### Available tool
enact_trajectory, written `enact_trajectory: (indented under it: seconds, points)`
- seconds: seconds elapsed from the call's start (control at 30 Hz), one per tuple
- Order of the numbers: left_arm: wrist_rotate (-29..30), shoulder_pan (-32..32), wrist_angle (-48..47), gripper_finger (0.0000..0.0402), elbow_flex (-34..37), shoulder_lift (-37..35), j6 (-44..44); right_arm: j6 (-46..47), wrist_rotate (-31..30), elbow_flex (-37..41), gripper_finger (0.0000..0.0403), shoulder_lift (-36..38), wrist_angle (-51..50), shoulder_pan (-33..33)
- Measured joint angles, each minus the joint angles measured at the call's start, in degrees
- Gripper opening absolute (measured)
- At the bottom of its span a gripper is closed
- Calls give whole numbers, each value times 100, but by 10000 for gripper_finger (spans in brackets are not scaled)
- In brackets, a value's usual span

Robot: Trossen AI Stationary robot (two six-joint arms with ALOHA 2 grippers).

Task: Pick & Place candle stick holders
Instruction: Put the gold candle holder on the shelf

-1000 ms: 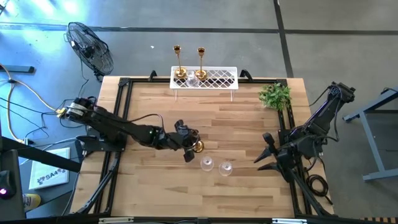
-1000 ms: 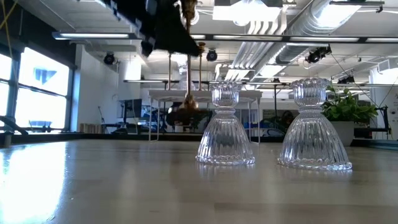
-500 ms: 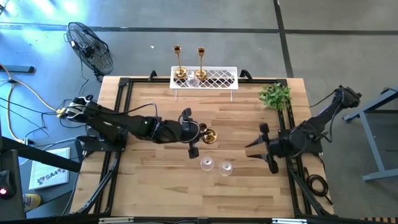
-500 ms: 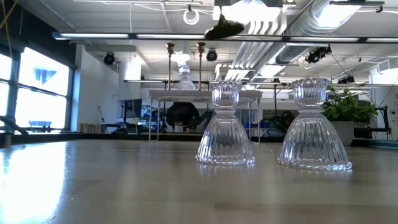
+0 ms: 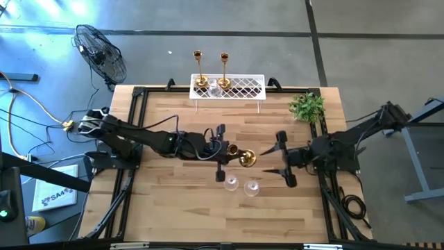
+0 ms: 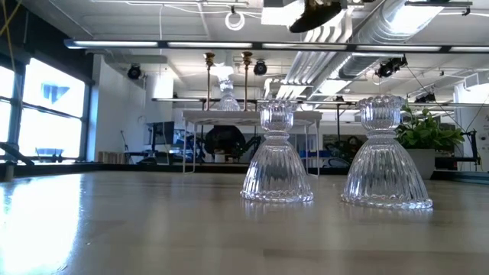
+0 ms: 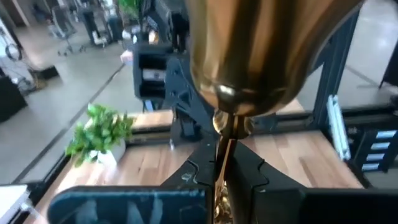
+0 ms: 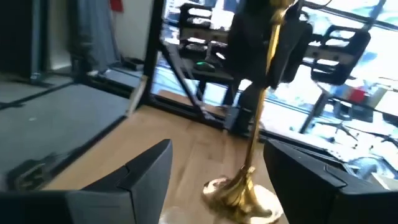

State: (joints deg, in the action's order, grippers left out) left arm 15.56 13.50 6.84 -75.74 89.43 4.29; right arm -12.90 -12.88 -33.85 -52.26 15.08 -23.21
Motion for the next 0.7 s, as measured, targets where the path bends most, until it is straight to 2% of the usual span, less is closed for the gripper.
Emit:
enact_trajectory:
  seconds: [0.17,0.4,0.7]
  points:
    - [-128,0,52,8,1,0,13,241,529,-2,249,-318,370,325]
    - [-311,0,208,8,1,7,42,263,833,-94,248,-885,881,599]
    - [-325,0,224,8,6,81,44,399,1288,-600,246,-1523,828,765]
